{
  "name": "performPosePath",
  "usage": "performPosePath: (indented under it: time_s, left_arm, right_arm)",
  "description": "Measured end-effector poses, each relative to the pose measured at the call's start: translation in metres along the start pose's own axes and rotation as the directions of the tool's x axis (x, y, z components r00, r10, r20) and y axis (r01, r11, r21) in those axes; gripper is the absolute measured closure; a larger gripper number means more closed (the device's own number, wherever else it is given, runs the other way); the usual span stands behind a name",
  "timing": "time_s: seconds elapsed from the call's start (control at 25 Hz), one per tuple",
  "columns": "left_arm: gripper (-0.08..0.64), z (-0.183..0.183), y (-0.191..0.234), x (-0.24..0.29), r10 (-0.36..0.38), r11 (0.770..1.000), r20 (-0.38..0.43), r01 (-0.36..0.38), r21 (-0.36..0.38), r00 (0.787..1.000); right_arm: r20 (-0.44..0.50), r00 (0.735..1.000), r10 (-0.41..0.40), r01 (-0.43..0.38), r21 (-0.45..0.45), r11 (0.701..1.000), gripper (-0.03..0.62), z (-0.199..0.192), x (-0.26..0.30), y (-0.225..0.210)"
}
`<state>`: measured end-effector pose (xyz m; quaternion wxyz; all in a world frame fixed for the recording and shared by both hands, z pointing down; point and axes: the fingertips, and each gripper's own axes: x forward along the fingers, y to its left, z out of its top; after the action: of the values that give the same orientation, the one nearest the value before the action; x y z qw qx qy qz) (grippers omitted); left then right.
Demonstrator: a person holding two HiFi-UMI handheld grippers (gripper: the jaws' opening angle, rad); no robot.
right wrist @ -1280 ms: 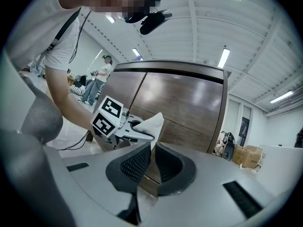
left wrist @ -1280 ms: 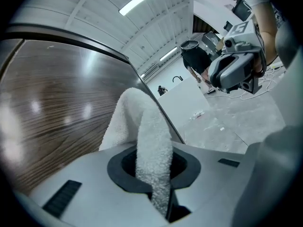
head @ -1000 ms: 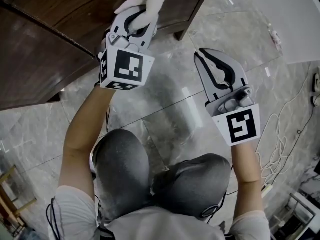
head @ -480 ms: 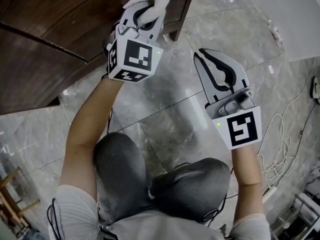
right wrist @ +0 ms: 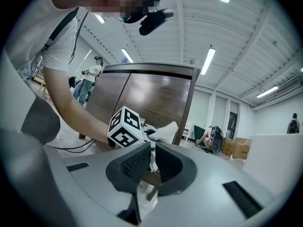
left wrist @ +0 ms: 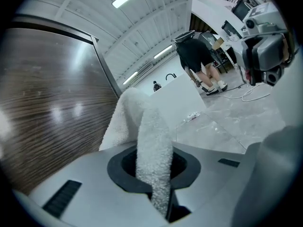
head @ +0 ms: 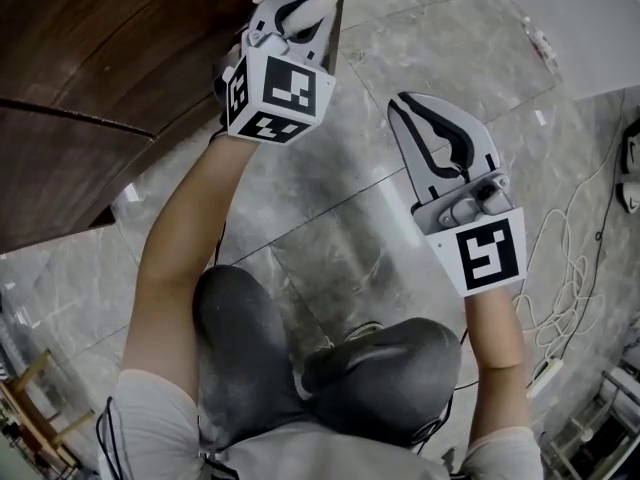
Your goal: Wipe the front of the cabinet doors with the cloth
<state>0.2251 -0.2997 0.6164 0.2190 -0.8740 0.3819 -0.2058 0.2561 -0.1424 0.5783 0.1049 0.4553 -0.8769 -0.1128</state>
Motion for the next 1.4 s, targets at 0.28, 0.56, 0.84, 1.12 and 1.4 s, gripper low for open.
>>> performPosePath:
  time_s: [0.28, 0.56, 0.84, 1.12, 1.4]
  left_arm:
    - [0.502, 0.011, -0.003, 0.012, -0.016, 0.999, 0.019, 0.017, -0.036, 1.0]
    - [0.502, 0.016, -0.005, 0.003, -0.055, 0.998, 0.043, 0.057, -0.039, 0.998]
    - [0.502, 0.028, -0.009, -0.046, -0.153, 0.988, 0.079, 0.152, 0.015, 0.985]
    - [0.502, 0.029, 0.009, -0.128, -0.234, 0.971, 0.155, 0.223, 0.082, 0.96]
    - [0.502, -0.001, 0.027, -0.195, -0.274, 0.961, 0.197, 0.261, 0.09, 0.942]
  right_arm:
    - [-0.021, 1.0, -0.011, 0.011, -0.004, 1.0, 0.54, 0.0, -0.003, 0.001]
    - [-0.024, 1.0, -0.013, 0.013, -0.023, 1.0, 0.54, 0.011, 0.0, 0.008]
    - [-0.015, 1.0, -0.016, 0.016, -0.011, 1.0, 0.54, 0.027, 0.015, 0.027]
    - [-0.035, 0.999, 0.008, -0.01, -0.051, 0.999, 0.54, 0.047, 0.048, 0.071]
    - [-0.087, 0.992, 0.096, -0.104, -0.095, 0.99, 0.54, 0.051, 0.085, 0.129]
